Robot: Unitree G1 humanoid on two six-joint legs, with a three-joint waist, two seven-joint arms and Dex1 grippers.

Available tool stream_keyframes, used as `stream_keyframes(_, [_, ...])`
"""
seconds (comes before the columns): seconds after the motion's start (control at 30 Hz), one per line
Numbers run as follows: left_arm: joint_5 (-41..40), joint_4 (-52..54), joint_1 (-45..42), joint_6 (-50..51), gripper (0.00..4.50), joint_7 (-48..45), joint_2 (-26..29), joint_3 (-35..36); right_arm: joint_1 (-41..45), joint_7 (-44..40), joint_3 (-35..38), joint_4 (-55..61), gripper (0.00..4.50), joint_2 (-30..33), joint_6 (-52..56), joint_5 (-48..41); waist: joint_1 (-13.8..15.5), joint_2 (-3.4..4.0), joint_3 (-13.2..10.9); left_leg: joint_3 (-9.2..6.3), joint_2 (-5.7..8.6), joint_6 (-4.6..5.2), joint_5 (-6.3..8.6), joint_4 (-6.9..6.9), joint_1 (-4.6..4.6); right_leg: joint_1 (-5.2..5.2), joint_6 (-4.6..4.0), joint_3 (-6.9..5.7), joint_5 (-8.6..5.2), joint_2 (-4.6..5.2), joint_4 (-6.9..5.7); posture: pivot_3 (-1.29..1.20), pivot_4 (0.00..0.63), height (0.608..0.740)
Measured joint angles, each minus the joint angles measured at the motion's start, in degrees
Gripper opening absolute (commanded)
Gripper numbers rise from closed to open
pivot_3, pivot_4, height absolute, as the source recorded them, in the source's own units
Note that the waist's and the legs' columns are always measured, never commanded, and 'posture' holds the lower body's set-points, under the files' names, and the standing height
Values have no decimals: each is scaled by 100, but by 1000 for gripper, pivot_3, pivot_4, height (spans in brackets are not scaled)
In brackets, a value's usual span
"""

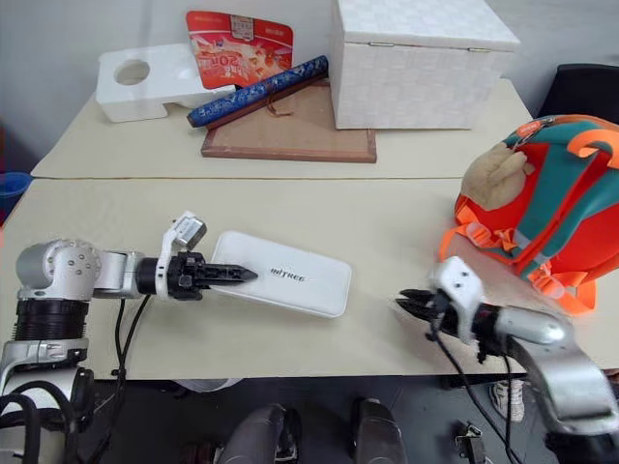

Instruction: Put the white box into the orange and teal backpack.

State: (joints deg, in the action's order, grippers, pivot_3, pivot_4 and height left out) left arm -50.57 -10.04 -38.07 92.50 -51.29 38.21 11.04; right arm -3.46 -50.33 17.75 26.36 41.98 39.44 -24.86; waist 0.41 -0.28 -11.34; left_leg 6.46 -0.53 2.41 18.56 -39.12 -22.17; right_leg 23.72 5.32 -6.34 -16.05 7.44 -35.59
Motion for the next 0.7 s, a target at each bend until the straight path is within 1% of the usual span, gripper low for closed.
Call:
stream_keyframes(0.07, [-157, 149, 28, 3, 1406, 165, 14, 343, -478, 47, 978, 273, 2135, 2, 529, -510, 31, 0, 0, -1, 0, 0, 0, 0, 1, -2, 0, 0, 0, 0, 0, 0, 150, 740])
stream_keyframes(0.13, [-241, 321, 39, 2, 1406, 350, 17, 618, -829, 110, 1797, 411, 2729, 0, 929, -909, 62, 0, 0, -1, 1, 0, 1, 0, 3, -4, 0, 1, 0, 1, 2, 0, 150, 740])
stream_keyframes(0.2, [-380, 512, 35, 7, 1406, 584, -16, 878, -1088, 230, 2635, 420, 3417, -2, 1332, -1265, 85, 0, 0, 0, 1, 1, 6, 0, 5, -3, 0, 3, 0, 3, 10, 0, 150, 740])
stream_keyframes(0.23, [-436, 553, 35, 9, 1406, 648, -36, 976, -1118, 277, 2882, 375, 3701, -1, 1447, -1361, 85, -1, 1, 0, 1, 0, 10, 0, 9, -4, 0, 5, 0, 4, 12, 0, 150, 740])
stream_keyframes(0.3, [-572, 734, -5, 11, 1406, 878, -223, 1214, -1111, 431, 3315, 58, 4403, -1, 1626, -1552, 91, -2, 1, 0, 1, -17, 22, 0, 10, -4, 0, 7, 0, 5, 13, 0, 150, 740])
stream_keyframes(0.37, [-628, 784, -71, 24, 1406, 1047, -370, 1343, -1040, 525, 3388, -236, 4500, 2, 1665, -1576, 92, -3, 1, 2, 1, -18, 23, 1, 10, -3, 0, 7, 0, 4, 11, 0, 150, 740])
stream_keyframes(0.43, [-633, 938, -148, 10, 1406, 1258, -504, 1415, -727, 614, 3356, -681, 4500, 22, 1635, -1580, 80, -2, 1, 11, 2, -3, 14, 1, 10, 1, 0, 14, 0, 2, 8, 0, 150, 740])
stream_keyframes(0.6, [-878, 1177, -241, 16, 1406, 1528, -711, 1761, 565, 1059, 2973, -1656, 4500, 262, 1301, -1461, -9, 0, 0, 22, -3, -7, 8, 4, 15, 4, 0, 21, 0, -9, -4, 0, 150, 740])
stream_keyframes(0.7, [-999, 1305, -259, 22, 1406, 1678, -712, 1950, 1183, 1111, 2691, -2154, 4500, 292, 1213, -1478, -33, 0, 0, 21, -8, -10, 4, 4, 13, 3, 0, 20, 0, -19, -6, 0, 150, 740])
